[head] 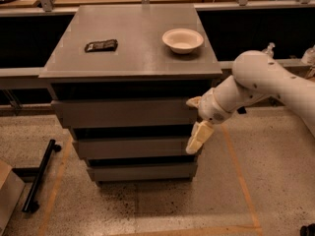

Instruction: Open middle drawer

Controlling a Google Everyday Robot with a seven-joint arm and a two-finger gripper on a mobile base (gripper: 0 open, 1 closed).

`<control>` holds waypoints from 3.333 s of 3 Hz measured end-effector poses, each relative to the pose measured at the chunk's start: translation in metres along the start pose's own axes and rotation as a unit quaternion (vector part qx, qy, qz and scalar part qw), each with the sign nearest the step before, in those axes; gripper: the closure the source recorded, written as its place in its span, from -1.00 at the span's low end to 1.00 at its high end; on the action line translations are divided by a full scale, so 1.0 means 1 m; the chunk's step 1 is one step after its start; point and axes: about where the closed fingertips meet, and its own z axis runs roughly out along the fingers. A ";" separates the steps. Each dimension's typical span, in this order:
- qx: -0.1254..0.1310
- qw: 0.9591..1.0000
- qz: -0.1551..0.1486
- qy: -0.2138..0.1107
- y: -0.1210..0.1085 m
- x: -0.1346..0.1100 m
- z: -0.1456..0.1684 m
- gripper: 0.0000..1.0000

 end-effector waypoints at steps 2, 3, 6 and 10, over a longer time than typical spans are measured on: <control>-0.017 1.000 0.009 -0.001 0.006 0.009 0.014 -1.00; -0.024 0.998 0.025 -0.054 0.006 0.015 0.033 -1.00; -0.064 0.980 0.074 -0.174 -0.015 0.049 0.116 -1.00; -0.059 0.971 0.114 -0.203 -0.032 0.086 0.157 -1.00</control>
Offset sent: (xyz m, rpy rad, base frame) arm -0.0157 -0.0004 -0.0307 0.0067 0.0887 0.0086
